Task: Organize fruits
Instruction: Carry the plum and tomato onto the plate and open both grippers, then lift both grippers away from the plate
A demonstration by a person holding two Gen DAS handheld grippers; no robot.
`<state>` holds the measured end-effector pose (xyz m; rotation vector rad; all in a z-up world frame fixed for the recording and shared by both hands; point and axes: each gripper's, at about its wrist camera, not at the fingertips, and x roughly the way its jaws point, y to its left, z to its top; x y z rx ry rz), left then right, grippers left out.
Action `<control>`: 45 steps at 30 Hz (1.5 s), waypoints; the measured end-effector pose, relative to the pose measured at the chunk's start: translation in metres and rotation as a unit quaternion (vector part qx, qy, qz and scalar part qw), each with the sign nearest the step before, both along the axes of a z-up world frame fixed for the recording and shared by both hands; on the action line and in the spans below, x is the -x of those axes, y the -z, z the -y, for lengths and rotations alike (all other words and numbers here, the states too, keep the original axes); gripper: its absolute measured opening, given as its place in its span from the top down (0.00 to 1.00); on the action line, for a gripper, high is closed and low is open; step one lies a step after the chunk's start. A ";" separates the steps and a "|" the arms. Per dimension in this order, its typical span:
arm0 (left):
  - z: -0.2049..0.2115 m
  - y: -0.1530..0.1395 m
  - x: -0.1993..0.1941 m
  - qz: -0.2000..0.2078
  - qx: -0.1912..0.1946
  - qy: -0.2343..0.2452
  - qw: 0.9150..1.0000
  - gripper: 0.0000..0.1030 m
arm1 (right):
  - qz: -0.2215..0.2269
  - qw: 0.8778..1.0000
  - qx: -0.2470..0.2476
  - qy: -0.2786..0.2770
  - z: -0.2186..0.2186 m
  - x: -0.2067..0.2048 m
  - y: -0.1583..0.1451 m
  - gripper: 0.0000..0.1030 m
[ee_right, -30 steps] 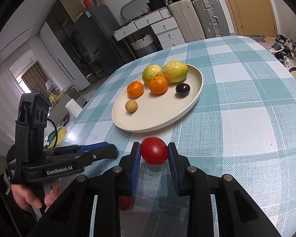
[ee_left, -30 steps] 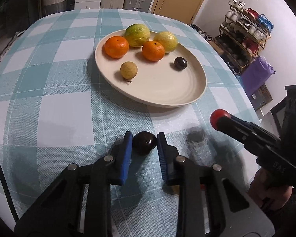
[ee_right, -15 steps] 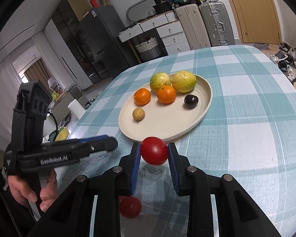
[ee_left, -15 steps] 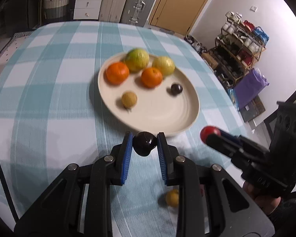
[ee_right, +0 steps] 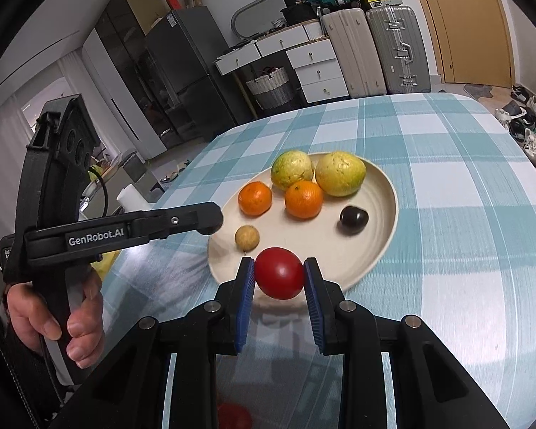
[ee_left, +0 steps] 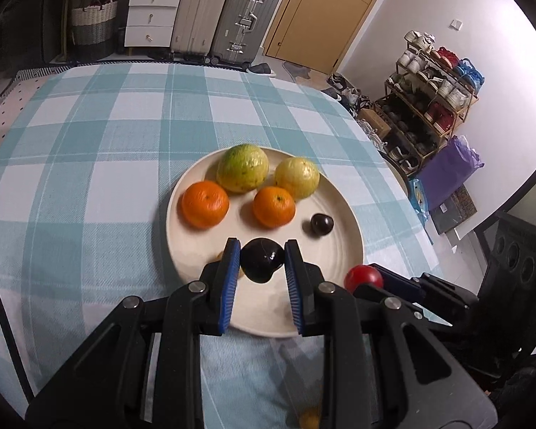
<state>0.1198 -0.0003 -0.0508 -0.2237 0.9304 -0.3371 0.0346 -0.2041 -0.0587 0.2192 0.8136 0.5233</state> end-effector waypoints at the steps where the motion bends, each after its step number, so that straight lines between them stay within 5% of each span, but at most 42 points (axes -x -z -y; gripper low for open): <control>1: 0.001 0.002 -0.004 -0.001 -0.001 0.000 1.000 0.78 | 0.000 1.000 0.000 0.000 0.000 -0.004 0.000 0.73; 34: 0.013 0.033 -0.065 -0.023 -0.002 -0.001 1.000 0.78 | 0.001 0.999 0.028 0.026 -0.007 -0.072 0.008 0.72; 40: 0.013 0.027 -0.064 -0.022 -0.004 -0.001 1.000 0.74 | 0.012 0.999 0.025 0.032 -0.004 -0.071 0.005 0.50; 45: 0.007 0.018 -0.056 -0.014 -0.004 -0.011 1.000 0.64 | 0.032 0.999 0.015 0.041 0.003 -0.063 -0.007 0.50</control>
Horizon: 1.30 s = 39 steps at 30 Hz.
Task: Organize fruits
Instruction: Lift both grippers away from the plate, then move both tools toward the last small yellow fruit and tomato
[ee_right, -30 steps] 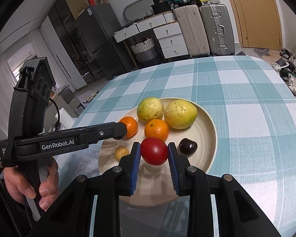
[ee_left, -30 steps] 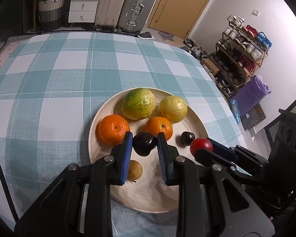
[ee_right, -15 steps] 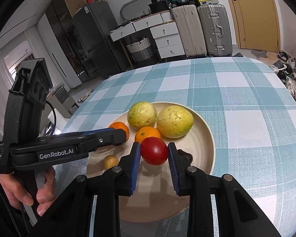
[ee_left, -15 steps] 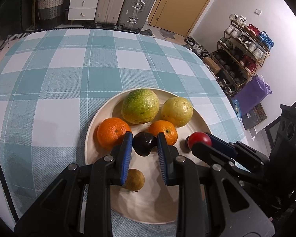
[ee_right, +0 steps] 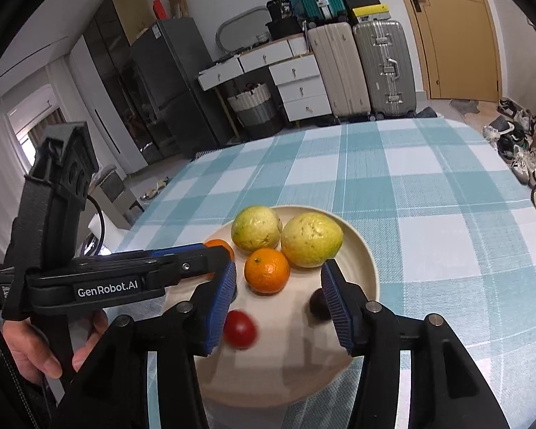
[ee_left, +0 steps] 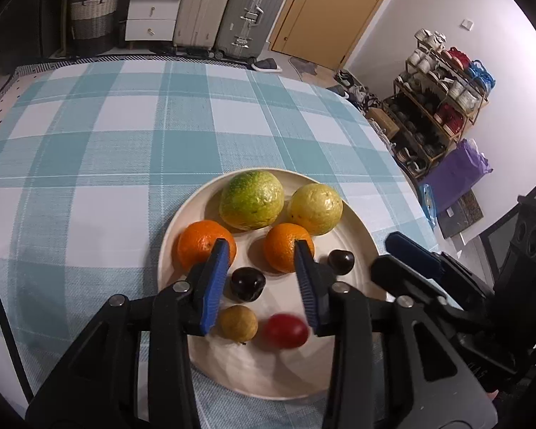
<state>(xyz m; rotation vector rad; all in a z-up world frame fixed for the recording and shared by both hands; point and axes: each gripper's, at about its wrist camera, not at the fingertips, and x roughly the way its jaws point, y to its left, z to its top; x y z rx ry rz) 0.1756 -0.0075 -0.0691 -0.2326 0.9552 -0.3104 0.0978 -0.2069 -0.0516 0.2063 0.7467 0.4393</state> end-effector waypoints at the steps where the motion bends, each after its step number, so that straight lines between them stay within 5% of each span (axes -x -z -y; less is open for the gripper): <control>1: -0.001 -0.002 0.002 0.001 0.000 -0.002 1.000 0.64 | 0.002 1.000 -0.001 0.002 0.001 0.002 -0.002 0.48; 13: -0.011 -0.021 0.043 0.021 -0.003 -0.014 1.000 0.53 | 0.011 1.000 -0.005 0.018 0.013 0.036 -0.015 0.35; 26: -0.010 -0.026 0.106 0.049 -0.044 -0.035 0.997 0.22 | 0.032 0.999 -0.021 0.015 0.019 0.078 -0.026 0.13; 31: -0.014 -0.017 0.121 0.031 -0.023 -0.040 0.998 0.17 | 0.032 0.999 -0.019 0.021 0.021 0.092 -0.023 0.05; 39: -0.011 -0.009 0.143 0.025 -0.047 -0.043 0.998 0.02 | 0.045 0.999 -0.018 0.020 0.026 0.115 -0.022 0.00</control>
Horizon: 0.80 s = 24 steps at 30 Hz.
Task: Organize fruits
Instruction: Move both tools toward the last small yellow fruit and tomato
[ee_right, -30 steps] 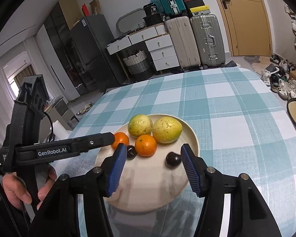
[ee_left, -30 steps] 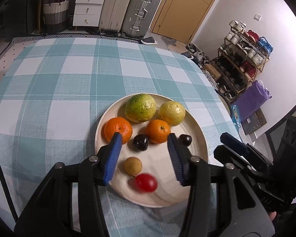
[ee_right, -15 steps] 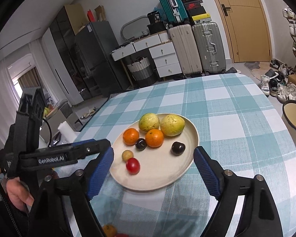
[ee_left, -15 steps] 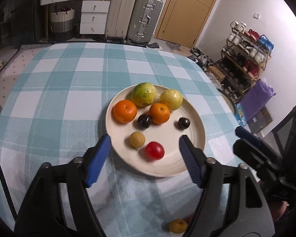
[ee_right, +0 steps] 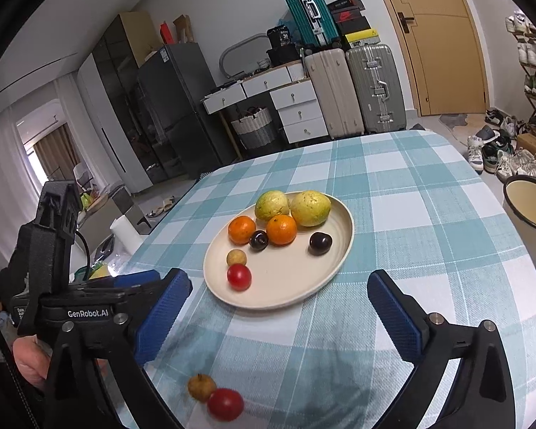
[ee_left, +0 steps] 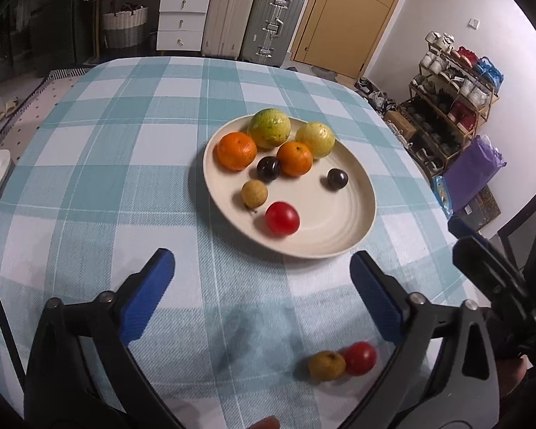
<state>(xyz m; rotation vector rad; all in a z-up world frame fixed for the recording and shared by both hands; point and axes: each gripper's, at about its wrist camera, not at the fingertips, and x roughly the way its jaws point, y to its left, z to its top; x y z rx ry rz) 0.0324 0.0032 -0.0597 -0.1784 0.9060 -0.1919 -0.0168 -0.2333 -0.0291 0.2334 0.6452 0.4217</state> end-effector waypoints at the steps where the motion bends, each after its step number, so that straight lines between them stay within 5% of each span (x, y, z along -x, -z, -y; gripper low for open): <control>1: 0.000 0.000 0.003 0.000 -0.006 -0.003 1.000 0.01 | 0.002 1.000 0.000 -0.001 0.001 0.003 0.000 0.00; 24: -0.021 0.027 0.052 -0.017 -0.006 -0.040 0.999 0.01 | -0.058 0.997 0.026 -0.049 -0.015 0.064 0.043 0.00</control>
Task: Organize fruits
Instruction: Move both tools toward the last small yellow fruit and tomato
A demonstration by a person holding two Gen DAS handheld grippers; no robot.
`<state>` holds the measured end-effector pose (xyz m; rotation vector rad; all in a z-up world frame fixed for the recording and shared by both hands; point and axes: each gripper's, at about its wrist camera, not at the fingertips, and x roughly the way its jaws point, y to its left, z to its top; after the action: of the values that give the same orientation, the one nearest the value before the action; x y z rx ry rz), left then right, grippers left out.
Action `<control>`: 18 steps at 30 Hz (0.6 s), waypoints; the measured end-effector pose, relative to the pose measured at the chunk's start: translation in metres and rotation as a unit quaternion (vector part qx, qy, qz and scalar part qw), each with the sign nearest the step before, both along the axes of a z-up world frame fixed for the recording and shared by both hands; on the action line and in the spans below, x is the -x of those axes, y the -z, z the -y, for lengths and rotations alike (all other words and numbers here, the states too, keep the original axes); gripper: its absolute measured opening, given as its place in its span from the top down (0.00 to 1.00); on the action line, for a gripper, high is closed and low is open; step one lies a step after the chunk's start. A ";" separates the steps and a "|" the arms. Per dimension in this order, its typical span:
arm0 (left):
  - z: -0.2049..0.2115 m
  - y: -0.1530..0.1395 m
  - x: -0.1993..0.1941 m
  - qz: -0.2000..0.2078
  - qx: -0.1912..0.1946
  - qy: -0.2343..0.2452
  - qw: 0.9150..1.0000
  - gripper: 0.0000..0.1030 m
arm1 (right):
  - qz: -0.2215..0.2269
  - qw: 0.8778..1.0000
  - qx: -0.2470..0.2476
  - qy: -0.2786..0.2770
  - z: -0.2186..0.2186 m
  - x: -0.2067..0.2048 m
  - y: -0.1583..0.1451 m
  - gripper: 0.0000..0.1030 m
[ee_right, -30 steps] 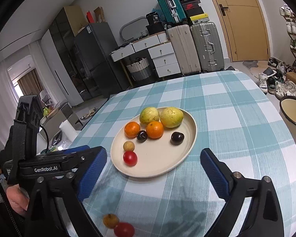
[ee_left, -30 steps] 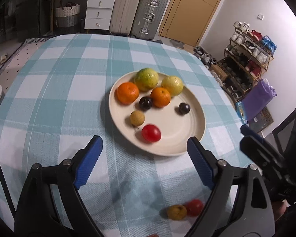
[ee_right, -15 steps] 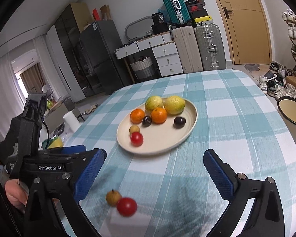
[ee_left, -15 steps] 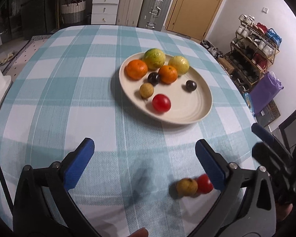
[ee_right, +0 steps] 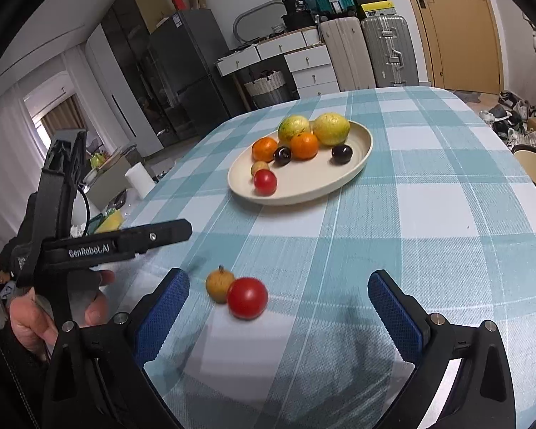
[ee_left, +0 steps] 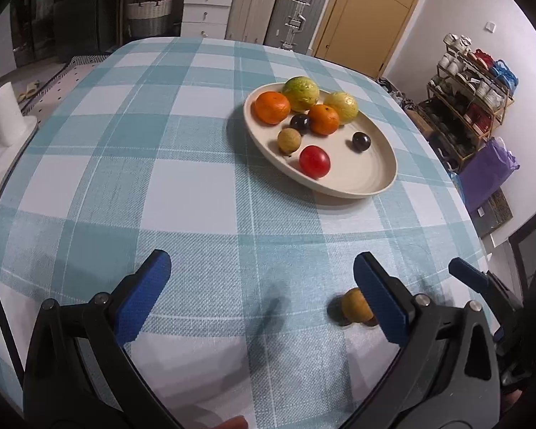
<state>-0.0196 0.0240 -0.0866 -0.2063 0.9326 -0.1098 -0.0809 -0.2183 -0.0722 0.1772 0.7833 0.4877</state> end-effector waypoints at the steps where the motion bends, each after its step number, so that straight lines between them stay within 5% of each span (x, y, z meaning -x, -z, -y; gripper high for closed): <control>1: 0.000 0.001 0.000 -0.002 0.001 0.001 1.000 0.01 | 0.000 1.000 0.005 -0.002 -0.002 0.001 0.001 0.00; 9: -0.001 0.007 0.006 -0.014 0.014 0.008 1.000 0.01 | -0.008 0.999 0.017 -0.030 -0.017 0.004 0.009 0.08; 14: -0.001 0.011 0.008 -0.021 0.041 0.029 0.999 0.01 | -0.035 0.998 0.015 -0.048 -0.025 -0.004 0.017 0.29; 16: -0.001 0.011 0.008 -0.019 0.040 0.030 0.999 0.01 | -0.036 0.998 0.017 -0.053 -0.027 -0.005 0.019 0.54; 18: 0.000 0.012 0.009 -0.021 0.045 0.034 0.998 0.01 | -0.044 0.997 0.027 -0.056 -0.031 -0.007 0.022 0.64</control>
<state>-0.0283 0.0238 -0.0987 -0.2598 0.9769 -0.2115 -0.0740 -0.1876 -0.0942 0.1054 0.8947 0.5663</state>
